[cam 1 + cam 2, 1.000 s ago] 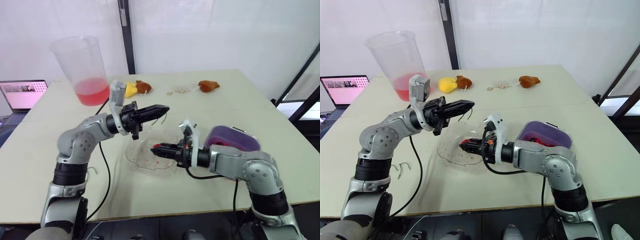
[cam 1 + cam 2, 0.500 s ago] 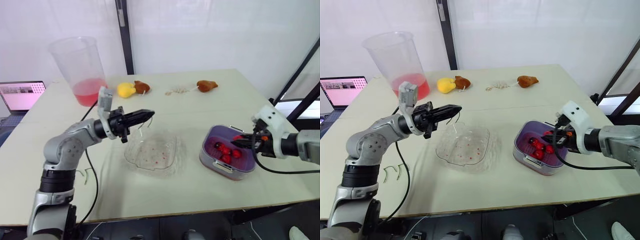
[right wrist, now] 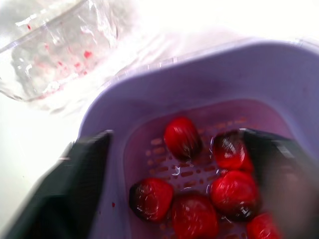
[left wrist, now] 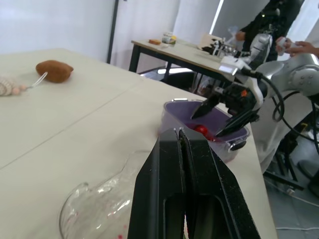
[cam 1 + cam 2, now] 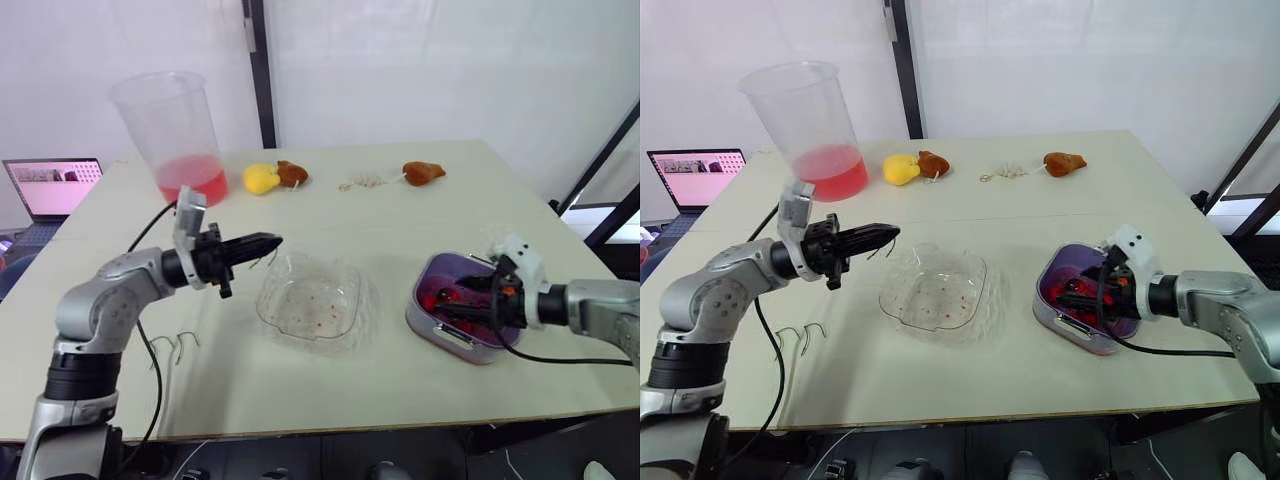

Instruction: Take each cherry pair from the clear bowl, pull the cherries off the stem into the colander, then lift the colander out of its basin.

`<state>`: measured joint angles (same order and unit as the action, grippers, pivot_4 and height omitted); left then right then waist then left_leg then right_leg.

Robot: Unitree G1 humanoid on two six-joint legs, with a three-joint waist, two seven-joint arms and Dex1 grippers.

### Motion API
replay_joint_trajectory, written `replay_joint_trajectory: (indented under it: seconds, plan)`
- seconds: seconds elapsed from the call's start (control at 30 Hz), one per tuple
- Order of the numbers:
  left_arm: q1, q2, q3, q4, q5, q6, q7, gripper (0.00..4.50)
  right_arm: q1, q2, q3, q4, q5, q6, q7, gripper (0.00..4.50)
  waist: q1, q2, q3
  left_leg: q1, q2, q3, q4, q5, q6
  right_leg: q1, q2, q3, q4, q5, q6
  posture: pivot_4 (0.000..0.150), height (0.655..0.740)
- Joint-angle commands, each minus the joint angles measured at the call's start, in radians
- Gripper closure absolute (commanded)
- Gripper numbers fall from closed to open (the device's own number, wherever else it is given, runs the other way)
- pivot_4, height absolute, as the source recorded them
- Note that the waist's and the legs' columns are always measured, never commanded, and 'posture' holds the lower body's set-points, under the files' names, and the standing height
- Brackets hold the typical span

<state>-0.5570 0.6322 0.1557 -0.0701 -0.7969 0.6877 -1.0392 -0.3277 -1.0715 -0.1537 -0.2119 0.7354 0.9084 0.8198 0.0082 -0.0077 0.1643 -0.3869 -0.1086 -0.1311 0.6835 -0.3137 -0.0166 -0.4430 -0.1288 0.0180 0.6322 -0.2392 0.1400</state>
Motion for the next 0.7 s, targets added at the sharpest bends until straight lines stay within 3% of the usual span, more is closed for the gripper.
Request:
replay_joint_trajectory:
  seconds: [0.03, 0.2, 0.37, 0.53, 0.7]
  plan:
    - [0.02, 0.045, 0.049, -0.044, -0.004, 0.005, 0.011, 4.5, -0.065, 0.018, -0.101, -0.049, 0.072, -0.016, 0.038, 0.09, -0.001, 0.0, 0.0, 0.0, 0.0, 0.0, 0.0, 0.0, 0.0, 0.0, 0.0, 0.0, 0.0, 0.0, 0.0, 0.15, 0.74]
    - [0.133, 0.173, 0.129, -0.048, -0.016, 0.091, 0.025, 4.5, -0.224, 0.044, -0.123, -0.167, 0.245, 0.006, 0.13, 0.09, -0.017, 0.002, 0.001, 0.0, 0.001, 0.0, -0.002, 0.0, 0.0, -0.001, 0.001, 0.0, 0.0, 0.0, 0.0, 0.15, 0.74]
    - [0.32, 0.287, 0.213, -0.038, 0.027, 0.085, 0.001, 4.5, -0.363, 0.139, -0.063, -0.203, 0.384, 0.067, 0.108, 0.09, -0.02, 0.001, 0.001, 0.0, 0.001, -0.001, -0.003, 0.0, 0.0, 0.0, 0.0, 0.0, -0.001, 0.0, 0.0, 0.15, 0.74]
    - [0.497, 0.283, 0.271, 0.023, 0.071, 0.103, 0.058, 4.5, -0.397, 0.2, 0.011, -0.232, 0.381, 0.045, 0.142, 0.09, -0.012, 0.001, 0.001, 0.0, 0.0, -0.001, -0.002, -0.001, 0.001, 0.001, -0.001, 0.0, -0.002, 0.0, 0.0, 0.15, 0.74]
    - [0.506, 0.209, 0.254, 0.042, 0.072, 0.128, 0.13, 4.5, -0.396, 0.22, 0.051, -0.232, 0.339, 0.032, 0.133, 0.09, 0.002, 0.001, 0.001, 0.0, 0.0, -0.001, 0.0, -0.001, 0.001, 0.001, -0.001, -0.001, -0.001, 0.0, -0.001, 0.15, 0.74]
